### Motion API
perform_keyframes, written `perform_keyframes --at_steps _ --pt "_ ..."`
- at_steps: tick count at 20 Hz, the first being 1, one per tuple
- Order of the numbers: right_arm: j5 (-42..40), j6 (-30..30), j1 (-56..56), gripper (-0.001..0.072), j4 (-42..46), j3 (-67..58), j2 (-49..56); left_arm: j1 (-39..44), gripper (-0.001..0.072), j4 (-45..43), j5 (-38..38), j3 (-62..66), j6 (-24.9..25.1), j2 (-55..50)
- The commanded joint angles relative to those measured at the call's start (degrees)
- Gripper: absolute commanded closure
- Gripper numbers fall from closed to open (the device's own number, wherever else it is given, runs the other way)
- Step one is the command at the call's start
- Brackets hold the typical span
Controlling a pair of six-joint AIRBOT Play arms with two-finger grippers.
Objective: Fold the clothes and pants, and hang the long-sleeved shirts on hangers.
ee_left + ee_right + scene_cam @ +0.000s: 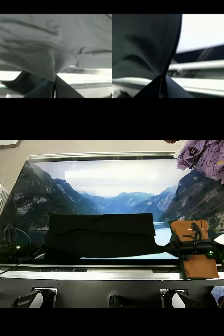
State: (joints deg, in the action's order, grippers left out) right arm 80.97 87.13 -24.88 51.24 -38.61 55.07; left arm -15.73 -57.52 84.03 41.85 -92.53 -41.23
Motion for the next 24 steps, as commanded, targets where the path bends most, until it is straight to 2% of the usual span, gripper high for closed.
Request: perform_keyframes --at_steps 1,8,15,24 --pt "-4.5 -0.9 2.3 0.0681 -0.1 -4.7 1.9 3.0 0.0695 2.1 -8.5 1.8 1.3 -6.1" --pt "-20.7 4.3 17.5 0.0681 2.0 -12.5 15.5 3.8 0.0695 4.9 -16.3 12.5 7.8 -23.8" --pt "-21.8 5.1 18.7 0.0681 5.5 -22.7 24.7 3.8 0.0695 6.0 -17.3 24.1 11.4 -38.2" --pt "-27.2 5.2 18.7 0.068 5.8 -23.3 26.4 3.7 0.0695 6.1 -17.7 33.2 11.8 -47.0"
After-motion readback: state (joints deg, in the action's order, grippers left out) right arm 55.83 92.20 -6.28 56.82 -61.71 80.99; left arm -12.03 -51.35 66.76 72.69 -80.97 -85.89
